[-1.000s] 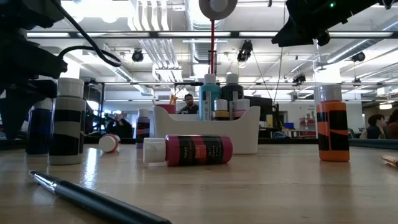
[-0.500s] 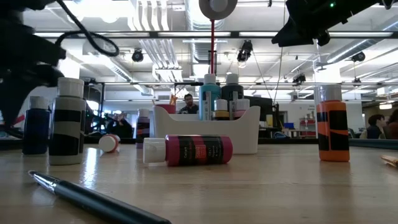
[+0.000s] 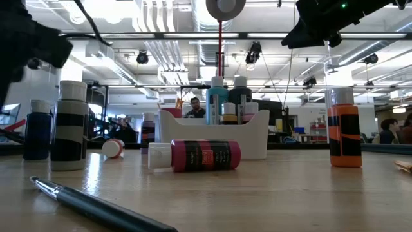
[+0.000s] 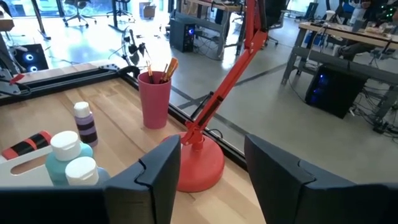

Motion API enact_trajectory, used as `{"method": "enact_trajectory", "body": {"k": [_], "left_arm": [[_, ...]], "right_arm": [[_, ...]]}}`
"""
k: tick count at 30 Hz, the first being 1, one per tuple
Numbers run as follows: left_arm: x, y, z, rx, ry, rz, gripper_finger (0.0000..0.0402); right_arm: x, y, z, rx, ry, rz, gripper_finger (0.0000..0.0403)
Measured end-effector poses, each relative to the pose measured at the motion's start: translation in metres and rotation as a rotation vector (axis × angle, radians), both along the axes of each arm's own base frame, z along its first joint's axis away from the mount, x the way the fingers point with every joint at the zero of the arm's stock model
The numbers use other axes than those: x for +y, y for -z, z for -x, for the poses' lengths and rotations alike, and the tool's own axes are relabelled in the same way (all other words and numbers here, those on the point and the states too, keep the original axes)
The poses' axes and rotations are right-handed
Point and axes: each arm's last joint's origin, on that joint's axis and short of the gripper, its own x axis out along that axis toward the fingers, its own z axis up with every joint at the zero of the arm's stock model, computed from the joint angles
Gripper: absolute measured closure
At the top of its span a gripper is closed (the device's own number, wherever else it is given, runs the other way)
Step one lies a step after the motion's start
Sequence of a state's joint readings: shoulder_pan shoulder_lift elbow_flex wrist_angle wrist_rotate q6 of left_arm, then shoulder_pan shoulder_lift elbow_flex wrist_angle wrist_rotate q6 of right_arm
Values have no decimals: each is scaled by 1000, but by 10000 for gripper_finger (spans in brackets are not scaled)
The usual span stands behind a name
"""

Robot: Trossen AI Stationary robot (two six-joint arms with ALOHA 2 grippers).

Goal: Pick & Place Paint Supplies
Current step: Put the gold paint brush into the red cup

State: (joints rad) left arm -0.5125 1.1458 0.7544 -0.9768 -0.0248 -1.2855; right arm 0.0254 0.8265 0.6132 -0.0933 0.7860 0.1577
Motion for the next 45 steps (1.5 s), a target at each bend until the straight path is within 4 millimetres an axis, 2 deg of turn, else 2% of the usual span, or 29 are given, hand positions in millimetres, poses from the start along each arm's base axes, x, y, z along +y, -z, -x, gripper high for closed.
{"method": "enact_trajectory", "body": {"k": [2, 8, 16, 23, 33, 40, 45], "left_arm": [[-2, 1, 1, 37, -107, 82, 291], [-5, 8, 6, 108, -359, 141, 291], [-5, 2, 2, 33, -627, 129, 291], [-2, 6, 5, 45, -742, 97, 284], [-1, 17, 4, 55, -812, 78, 211], [-7, 31, -5, 91, -801, 50, 213], [-10, 40, -8, 139, -797, 22, 213]], "right_arm": [[0, 0, 0, 2, 0, 1, 231], [0, 1, 0, 26, -7, 20, 218], [0, 0, 0, 82, -28, 87, 201], [0, -14, -1, 97, -46, 163, 200], [0, -21, -4, 88, -49, 187, 221], [0, -20, -5, 96, -49, 187, 230], [0, -18, -6, 104, -50, 187, 220]]}}
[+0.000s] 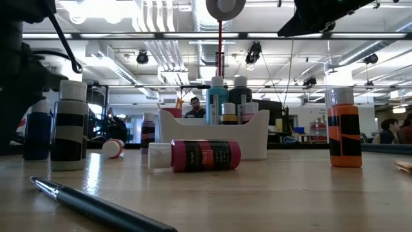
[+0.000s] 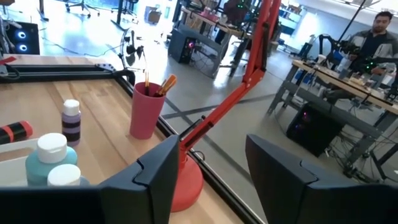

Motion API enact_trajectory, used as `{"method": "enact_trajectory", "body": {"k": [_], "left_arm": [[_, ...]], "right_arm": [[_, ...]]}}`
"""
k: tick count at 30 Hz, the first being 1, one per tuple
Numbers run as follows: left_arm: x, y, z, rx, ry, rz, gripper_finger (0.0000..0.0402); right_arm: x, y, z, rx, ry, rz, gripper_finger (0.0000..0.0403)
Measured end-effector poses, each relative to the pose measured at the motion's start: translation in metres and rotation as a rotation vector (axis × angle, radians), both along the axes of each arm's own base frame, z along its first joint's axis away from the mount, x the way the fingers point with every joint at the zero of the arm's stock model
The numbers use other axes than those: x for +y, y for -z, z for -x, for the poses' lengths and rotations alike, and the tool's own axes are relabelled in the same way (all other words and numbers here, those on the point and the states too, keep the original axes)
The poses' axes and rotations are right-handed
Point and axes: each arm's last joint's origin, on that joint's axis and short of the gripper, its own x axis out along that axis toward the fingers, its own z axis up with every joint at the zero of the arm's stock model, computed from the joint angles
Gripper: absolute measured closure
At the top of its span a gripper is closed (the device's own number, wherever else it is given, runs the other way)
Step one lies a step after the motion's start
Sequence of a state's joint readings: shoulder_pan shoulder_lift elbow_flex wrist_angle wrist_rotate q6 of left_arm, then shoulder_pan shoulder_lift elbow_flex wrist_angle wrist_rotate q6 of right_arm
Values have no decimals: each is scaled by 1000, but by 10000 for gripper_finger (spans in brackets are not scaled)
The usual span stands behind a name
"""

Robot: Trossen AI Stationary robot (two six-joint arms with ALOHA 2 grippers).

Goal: Pick & Place Paint Supplies
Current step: Put the gold paint brush into the red cup

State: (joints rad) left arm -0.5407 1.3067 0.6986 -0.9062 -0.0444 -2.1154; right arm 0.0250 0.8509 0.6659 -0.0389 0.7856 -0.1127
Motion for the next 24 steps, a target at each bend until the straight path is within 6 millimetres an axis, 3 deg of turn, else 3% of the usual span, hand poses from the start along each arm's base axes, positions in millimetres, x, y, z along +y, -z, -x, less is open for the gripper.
{"method": "enact_trajectory", "body": {"k": [11, 17, 24], "left_arm": [[-1, 15, -5, 60, -51, -24, 213], [2, 27, -3, 10, -74, -26, 213], [0, 25, -2, 34, -63, 35, 213]], "right_arm": [[0, 1, -1, 4, 0, 0, 202], [0, 1, -1, 9, -1, 2, 216], [0, 1, 0, 13, -1, 3, 232]]}}
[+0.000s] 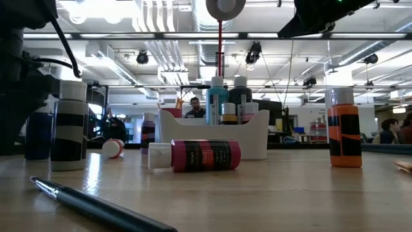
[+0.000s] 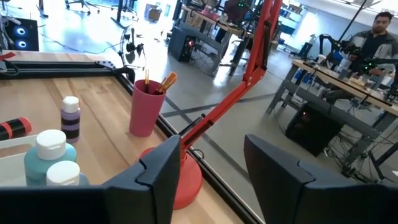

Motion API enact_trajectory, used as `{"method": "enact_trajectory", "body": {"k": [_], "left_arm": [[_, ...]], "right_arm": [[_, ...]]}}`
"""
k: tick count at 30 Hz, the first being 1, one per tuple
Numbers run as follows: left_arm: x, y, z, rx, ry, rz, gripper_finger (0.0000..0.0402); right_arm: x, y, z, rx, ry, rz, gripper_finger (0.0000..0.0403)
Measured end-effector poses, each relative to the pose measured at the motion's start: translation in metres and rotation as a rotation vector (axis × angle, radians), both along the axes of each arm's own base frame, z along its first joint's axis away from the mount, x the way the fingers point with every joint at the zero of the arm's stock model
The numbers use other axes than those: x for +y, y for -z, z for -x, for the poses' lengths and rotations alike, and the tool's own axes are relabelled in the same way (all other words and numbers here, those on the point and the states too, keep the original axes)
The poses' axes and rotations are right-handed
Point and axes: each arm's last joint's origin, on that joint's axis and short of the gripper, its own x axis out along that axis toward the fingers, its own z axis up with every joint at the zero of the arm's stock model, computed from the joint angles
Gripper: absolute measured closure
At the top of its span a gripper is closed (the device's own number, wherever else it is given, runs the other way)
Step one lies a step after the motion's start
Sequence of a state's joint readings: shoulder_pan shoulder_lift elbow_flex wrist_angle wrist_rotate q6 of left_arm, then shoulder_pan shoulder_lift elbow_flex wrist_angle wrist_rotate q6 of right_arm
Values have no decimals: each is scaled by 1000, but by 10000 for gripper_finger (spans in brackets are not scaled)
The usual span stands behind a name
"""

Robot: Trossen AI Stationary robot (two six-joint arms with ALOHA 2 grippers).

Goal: Pick & Place Paint Supplies
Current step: Put the gold paint brush into the red cup

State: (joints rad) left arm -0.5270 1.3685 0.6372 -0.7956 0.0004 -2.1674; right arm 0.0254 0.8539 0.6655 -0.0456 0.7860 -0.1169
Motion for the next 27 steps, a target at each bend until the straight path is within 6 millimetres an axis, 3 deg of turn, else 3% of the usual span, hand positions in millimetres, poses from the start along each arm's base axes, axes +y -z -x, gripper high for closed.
{"method": "enact_trajectory", "body": {"k": [5, 11, 16, 27], "left_arm": [[3, -2, 4, 18, 27, -26, 213], [7, -28, 6, -29, 24, -94, 213], [8, -37, 6, -83, 21, -118, 213], [-12, -46, -2, -131, 30, -93, 213]], "right_arm": [[0, 0, 0, 1, 0, 0, 230], [0, 0, 0, 5, -1, 5, 216], [0, 0, 0, 5, -1, 5, 208], [0, 1, 0, 15, -2, 10, 224]]}}
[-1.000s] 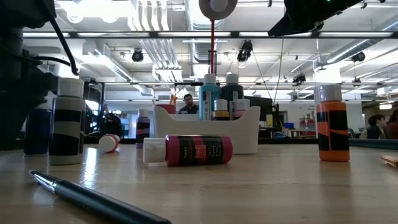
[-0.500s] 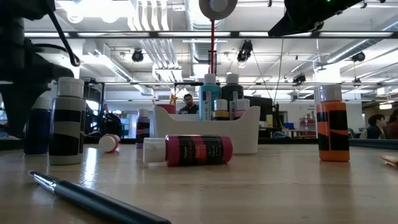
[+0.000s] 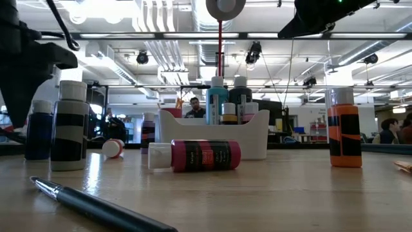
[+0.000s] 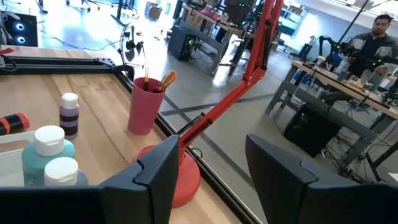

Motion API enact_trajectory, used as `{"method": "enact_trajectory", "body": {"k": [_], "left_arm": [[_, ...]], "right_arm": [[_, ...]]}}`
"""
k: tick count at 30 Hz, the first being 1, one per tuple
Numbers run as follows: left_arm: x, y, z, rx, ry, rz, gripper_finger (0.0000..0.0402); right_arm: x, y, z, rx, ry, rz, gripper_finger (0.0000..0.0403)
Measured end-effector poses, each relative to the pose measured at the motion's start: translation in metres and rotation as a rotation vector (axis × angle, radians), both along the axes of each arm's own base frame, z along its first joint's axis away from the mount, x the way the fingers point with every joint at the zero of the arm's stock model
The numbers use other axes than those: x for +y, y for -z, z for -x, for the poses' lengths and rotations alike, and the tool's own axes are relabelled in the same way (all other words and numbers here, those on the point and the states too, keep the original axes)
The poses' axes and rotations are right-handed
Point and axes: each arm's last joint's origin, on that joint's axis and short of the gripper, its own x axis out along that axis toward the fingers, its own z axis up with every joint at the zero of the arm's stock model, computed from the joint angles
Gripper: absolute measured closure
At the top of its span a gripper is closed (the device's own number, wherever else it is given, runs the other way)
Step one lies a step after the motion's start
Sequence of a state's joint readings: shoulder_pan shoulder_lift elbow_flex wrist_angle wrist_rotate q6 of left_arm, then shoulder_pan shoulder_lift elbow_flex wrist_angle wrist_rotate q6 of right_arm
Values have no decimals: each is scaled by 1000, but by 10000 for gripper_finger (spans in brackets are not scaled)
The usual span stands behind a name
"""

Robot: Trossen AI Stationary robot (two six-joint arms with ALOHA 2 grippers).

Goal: Pick & Place Paint Supplies
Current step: Put the gold paint brush into the red cup

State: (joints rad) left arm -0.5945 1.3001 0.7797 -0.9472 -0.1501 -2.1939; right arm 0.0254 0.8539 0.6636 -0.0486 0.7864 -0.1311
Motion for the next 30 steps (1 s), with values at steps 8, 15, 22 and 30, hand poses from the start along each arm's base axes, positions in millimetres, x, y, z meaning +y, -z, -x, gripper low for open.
{"method": "enact_trajectory", "body": {"k": [8, 15, 22, 30], "left_arm": [[-13, 18, -4, 62, -29, -1, 213], [-17, 32, -8, 133, -24, -17, 213], [-17, 46, -10, 149, -32, 4, 214], [-11, 57, -5, 149, -45, 10, 215]], "right_arm": [[0, 0, 0, 0, 0, 0, 233], [0, 0, 0, 0, 0, 0, 215], [0, 0, 0, -1, 0, 0, 205], [0, 0, 0, 1, -1, 2, 219]]}}
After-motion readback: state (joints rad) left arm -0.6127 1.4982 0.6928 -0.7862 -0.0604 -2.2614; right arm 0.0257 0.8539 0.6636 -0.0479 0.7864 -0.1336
